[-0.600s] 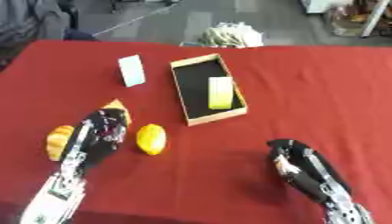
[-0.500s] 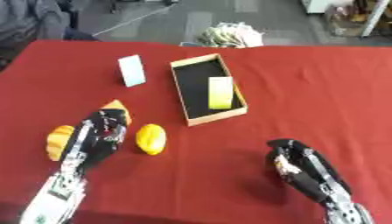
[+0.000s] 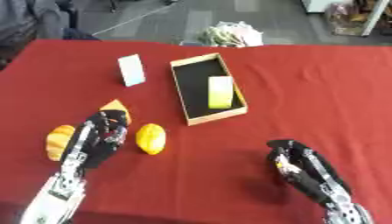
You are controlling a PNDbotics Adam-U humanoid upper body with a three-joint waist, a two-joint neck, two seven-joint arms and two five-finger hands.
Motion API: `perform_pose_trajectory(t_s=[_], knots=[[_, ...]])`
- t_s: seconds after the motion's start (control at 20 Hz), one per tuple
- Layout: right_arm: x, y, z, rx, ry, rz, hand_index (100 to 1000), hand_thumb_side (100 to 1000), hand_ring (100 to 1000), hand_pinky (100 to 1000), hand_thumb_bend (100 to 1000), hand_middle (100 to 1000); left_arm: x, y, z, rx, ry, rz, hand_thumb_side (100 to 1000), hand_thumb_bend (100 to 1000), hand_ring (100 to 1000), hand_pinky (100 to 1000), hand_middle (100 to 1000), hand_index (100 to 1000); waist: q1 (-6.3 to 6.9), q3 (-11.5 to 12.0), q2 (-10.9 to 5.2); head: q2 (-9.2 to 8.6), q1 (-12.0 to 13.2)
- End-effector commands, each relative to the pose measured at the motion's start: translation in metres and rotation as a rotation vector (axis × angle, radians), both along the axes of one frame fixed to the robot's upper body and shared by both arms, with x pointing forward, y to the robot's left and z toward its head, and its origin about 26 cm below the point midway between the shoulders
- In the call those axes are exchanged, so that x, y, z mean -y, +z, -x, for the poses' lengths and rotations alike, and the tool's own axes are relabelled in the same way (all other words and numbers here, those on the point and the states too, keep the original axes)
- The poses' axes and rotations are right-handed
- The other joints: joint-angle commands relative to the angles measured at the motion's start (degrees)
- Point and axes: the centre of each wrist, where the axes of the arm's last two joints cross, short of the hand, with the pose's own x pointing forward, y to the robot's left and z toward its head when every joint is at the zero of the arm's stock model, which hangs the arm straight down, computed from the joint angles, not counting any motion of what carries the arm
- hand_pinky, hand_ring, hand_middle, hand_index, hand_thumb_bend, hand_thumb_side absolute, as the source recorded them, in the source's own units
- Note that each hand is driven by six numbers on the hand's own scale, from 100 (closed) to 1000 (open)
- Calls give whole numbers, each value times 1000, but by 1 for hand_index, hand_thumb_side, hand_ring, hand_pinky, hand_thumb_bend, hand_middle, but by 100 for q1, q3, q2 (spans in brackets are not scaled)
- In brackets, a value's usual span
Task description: Pick up objects on the table and place them in the box.
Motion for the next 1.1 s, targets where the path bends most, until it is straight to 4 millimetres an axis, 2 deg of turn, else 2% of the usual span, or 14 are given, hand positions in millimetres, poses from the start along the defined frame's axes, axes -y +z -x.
perform_pose_trajectory(t_s=[0.05, 0.45, 0.6, 0.75, 1.0, 1.1], knots=[[3, 6, -3, 19, 4, 19, 729, 536, 595, 722, 100, 544, 1, 5, -1, 17, -10, -9, 396, 140, 586, 768, 579, 709, -18, 4, 42, 25, -11], [2, 7, -3, 24, 7, 16, 729, 533, 595, 722, 100, 544, -1, 7, -2, 25, -5, -20, 393, 146, 588, 770, 582, 713, -14, 0, 36, 25, -13], [3, 8, -3, 25, 8, 16, 729, 533, 595, 722, 100, 544, -12, 18, -4, 53, -8, -88, 384, 162, 598, 775, 593, 728, 1, -7, 32, 25, -28], [4, 7, -3, 24, 6, 18, 729, 532, 596, 722, 100, 545, -29, 40, -8, 104, -31, -217, 356, 217, 636, 791, 639, 772, 28, -8, 25, 25, -47], [6, 7, -2, 25, 3, 22, 729, 528, 596, 722, 100, 545, -66, 104, -11, 201, -131, -632, 261, 316, 685, 813, 696, 818, 83, -16, -4, 25, -80], [7, 7, -2, 25, 1, 24, 729, 522, 596, 722, 100, 545, -78, 122, -9, 184, -165, -783, 236, 357, 704, 822, 718, 837, 99, -20, -14, 25, -85]])
